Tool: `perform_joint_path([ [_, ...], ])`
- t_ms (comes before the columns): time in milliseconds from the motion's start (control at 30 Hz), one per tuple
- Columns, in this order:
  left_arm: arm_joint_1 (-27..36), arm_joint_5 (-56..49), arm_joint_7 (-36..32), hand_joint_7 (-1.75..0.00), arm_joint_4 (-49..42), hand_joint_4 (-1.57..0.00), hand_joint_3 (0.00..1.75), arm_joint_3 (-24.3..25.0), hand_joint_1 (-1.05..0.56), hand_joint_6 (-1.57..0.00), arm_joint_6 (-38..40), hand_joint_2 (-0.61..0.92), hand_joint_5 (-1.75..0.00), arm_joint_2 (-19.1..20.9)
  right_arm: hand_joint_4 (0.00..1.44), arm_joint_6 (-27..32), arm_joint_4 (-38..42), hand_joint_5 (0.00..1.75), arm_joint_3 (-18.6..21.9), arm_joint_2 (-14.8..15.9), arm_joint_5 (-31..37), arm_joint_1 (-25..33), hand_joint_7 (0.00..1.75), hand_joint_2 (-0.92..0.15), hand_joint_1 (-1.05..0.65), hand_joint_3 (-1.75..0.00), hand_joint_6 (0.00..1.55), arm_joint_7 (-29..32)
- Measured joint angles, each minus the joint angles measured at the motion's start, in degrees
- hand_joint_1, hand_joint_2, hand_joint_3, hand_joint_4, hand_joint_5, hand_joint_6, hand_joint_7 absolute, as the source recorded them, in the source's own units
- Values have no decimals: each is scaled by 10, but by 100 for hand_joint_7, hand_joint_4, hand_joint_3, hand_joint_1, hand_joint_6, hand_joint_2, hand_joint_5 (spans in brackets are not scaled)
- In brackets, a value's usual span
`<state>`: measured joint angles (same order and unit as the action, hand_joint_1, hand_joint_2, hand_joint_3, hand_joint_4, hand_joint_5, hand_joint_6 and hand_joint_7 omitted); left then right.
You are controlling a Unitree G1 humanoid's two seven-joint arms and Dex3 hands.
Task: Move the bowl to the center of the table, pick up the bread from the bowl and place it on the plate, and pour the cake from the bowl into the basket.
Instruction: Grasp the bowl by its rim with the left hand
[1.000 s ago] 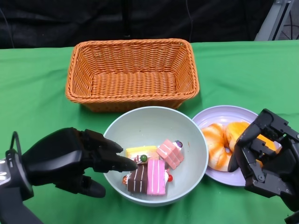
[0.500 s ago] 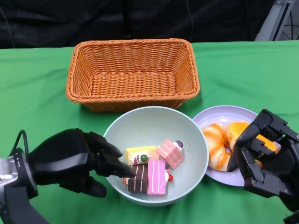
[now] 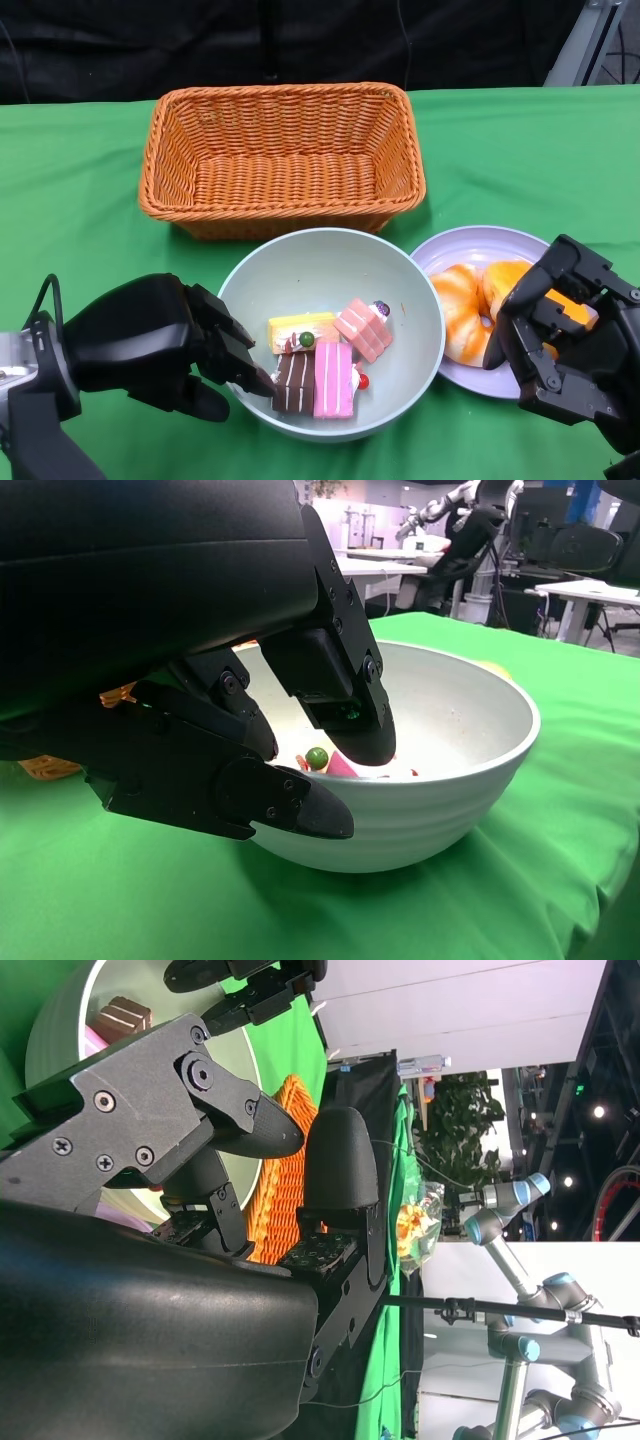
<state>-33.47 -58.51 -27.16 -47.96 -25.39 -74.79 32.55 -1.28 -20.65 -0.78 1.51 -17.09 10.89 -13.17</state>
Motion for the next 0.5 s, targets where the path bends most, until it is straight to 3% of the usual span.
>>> perform_joint_path([
  [167, 0, 0, -5, -15, 7, -86, 1, -7, -41, -101, 2, 91, -41, 8, 70, 0, 0, 175, -2, -1, 8, 0, 154, -55, -15, -110, 57, 2],
  [500, 0, 6, 25, -9, 46, -80, 6, -28, -43, -99, 39, 92, -40, 9, 69, 0, 0, 175, -7, -7, 15, 0, 153, -56, -14, -111, 57, 4],
])
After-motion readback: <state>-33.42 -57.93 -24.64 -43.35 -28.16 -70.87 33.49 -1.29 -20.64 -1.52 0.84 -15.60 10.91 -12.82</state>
